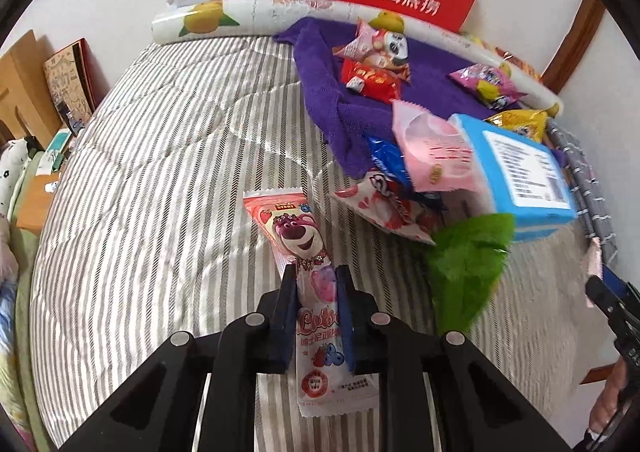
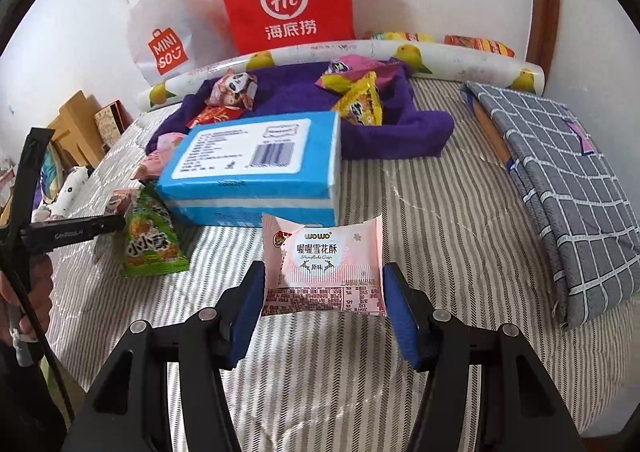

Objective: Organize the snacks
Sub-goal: 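Grasp the pink Lotso bear stick snack with the left gripper while the right lifts the packet, then carry the Lotso stick snack and the pink packet over the purple towel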

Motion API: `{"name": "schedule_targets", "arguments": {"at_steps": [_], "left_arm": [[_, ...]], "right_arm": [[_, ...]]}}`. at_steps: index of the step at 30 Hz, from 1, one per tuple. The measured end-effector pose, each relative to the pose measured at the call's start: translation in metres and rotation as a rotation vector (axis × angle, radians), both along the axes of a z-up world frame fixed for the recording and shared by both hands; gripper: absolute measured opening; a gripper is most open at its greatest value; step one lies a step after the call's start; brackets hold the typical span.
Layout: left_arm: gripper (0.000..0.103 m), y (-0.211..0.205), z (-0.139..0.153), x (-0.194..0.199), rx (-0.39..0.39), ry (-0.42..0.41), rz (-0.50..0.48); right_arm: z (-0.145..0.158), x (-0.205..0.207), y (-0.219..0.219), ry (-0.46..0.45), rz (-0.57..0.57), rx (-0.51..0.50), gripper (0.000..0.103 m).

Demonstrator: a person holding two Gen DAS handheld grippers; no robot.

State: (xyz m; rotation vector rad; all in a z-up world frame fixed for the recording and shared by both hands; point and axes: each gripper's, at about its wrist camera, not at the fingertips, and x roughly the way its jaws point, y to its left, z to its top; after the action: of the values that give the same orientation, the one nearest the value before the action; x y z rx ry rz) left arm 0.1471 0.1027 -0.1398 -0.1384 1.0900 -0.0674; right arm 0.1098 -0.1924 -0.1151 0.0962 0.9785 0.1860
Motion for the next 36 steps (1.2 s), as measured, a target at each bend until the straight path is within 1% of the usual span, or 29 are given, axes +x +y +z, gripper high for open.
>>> {"name": "schedule_targets", "arguments": {"at_steps": [5, 13, 17, 21, 25, 31, 36], "left_arm": [[0.017, -0.004, 0.020, -0.019, -0.035, -0.033, -0.018], [0.017, -0.026, 0.054, -0.037, -0.085, -0.088, -0.075], [0.017, -0.039, 0.069, -0.037, -0.106, -0.107, -0.108], [0.017, -0.054, 0.083, -0.036, -0.108, -0.129, -0.141], [0.017, -0.064, 0.098, -0.032, -0.105, -0.148, -0.168], [0.017, -0.070, 0.117, -0.021, -0.099, -0.179, -0.187], [0.017, -0.072, 0.126, -0.011, -0.095, -0.195, -0.186]], "right_arm": [[0.015, -0.006, 0.007, -0.018, 0.006, 0.002, 0.058], [0.047, -0.015, 0.012, -0.054, 0.002, 0.009, 0.058], [0.066, -0.015, 0.009, -0.084, -0.008, 0.015, 0.058], [0.081, -0.014, 0.008, -0.100, -0.005, 0.021, 0.058], [0.091, -0.010, 0.002, -0.111, -0.014, 0.073, 0.058], [0.104, -0.002, -0.008, -0.140, -0.044, 0.079, 0.058], [0.112, 0.011, -0.011, -0.156, -0.043, 0.076, 0.058]]}}
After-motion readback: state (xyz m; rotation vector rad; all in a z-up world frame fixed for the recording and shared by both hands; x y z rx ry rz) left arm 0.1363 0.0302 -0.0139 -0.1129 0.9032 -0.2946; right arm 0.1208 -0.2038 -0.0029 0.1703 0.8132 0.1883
